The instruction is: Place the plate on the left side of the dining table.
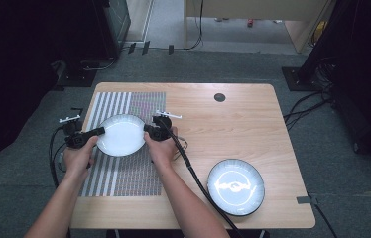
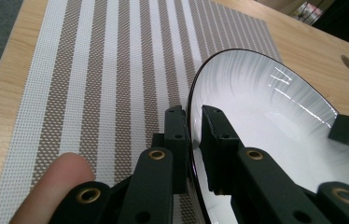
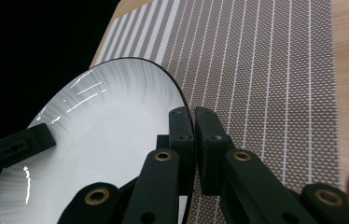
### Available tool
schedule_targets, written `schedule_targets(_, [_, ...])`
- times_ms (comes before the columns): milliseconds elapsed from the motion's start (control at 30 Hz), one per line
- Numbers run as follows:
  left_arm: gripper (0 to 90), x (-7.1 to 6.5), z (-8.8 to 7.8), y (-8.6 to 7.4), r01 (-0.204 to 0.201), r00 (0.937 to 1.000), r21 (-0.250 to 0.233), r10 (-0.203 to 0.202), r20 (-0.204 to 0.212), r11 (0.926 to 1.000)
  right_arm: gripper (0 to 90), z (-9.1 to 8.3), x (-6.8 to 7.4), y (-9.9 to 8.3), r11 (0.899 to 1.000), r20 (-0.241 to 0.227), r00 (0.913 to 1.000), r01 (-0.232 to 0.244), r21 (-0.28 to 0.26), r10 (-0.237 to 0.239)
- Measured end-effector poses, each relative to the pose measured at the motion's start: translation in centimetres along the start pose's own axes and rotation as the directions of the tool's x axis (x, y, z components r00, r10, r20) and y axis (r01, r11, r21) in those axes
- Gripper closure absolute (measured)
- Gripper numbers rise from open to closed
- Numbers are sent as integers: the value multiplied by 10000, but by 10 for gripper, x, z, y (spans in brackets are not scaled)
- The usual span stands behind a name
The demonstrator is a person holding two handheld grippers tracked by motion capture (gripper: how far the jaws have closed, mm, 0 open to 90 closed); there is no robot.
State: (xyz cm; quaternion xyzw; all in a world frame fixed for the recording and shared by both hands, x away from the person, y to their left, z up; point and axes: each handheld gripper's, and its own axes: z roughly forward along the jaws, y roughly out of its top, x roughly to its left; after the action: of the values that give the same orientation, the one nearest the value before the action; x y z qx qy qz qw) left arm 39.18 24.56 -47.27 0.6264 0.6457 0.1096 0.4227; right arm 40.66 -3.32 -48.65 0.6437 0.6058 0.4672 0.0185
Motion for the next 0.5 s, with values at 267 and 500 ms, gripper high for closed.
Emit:
schedule_targets(267, [815, 6, 12, 5, -220, 9996, 20, 220, -186, 9998, 868, 15, 2, 1, 10000, 388, 9992, 62, -30, -61])
schedule_targets(500, [807, 15, 23, 4, 247, 9996, 301, -244, -114, 9992, 868, 24, 0, 3, 9998, 491, 9988, 92, -202, -82])
